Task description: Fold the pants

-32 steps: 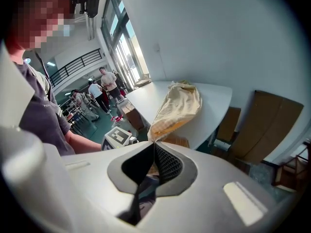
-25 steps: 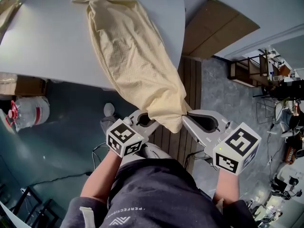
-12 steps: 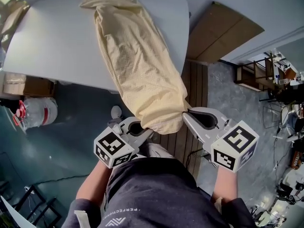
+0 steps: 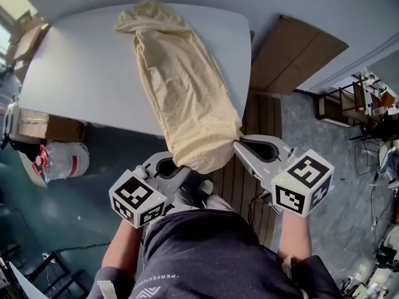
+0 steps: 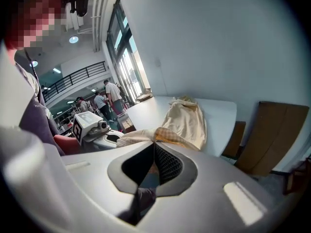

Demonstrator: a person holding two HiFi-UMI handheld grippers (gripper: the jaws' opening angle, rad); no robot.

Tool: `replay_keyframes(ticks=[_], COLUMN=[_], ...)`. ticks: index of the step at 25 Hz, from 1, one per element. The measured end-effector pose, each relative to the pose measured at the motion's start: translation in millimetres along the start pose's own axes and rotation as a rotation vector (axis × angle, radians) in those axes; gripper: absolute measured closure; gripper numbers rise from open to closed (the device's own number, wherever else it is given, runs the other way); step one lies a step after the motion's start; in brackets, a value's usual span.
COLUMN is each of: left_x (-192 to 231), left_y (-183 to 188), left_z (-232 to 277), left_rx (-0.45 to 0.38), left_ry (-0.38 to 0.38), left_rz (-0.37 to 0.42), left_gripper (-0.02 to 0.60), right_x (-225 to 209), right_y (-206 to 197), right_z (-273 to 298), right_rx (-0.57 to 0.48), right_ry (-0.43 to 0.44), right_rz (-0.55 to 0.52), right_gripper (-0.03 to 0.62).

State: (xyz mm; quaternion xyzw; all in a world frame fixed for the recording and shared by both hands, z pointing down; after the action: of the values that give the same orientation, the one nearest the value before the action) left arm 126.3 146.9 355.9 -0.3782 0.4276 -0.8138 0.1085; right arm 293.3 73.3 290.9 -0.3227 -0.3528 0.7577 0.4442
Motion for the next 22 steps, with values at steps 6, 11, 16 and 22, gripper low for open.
replay_keyframes(ticks=[6, 11, 16, 22], left_x=[29.8, 68.9, 112.7, 173.6], left_y=[37.2, 68.3, 104.8, 128.1], left_z=[-11.3, -10.5, -1.3, 10.3], left_rx=[0.046, 0.076, 0.123, 0.22], left_ry=[0.049, 0.032, -0.004, 0.029], left_rz=[0.032, 0.039, 0.071, 0.095], left_gripper=[0.558, 0.557, 0.555, 0.555], right_x=[-14.7, -34.6, -59.4, -82.6], right_y=[36.1, 59.2, 79.5, 88.2], right_z=[31.5, 66.1, 97.7, 145.3], right_rx=[-0.038, -0.045, -0.03, 0.009], right_ry=[-0.03, -0.101, -0.186, -0.273], right_rz=[0.003, 0.043, 0.086, 0.143], right_gripper=[0.586, 0.585, 0.586, 0.585])
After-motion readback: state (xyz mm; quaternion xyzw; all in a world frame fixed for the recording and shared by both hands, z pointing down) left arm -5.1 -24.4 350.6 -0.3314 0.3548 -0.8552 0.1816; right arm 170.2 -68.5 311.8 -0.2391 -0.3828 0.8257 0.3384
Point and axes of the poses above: the fingertips, and each gripper's own axes: z forward along the fingers, x to its left, y out of its top, the point moved 7 cm from there along -z, backward along the fingers, and after that the axes turned 9 degrees about -z, right-handed, at the moved point
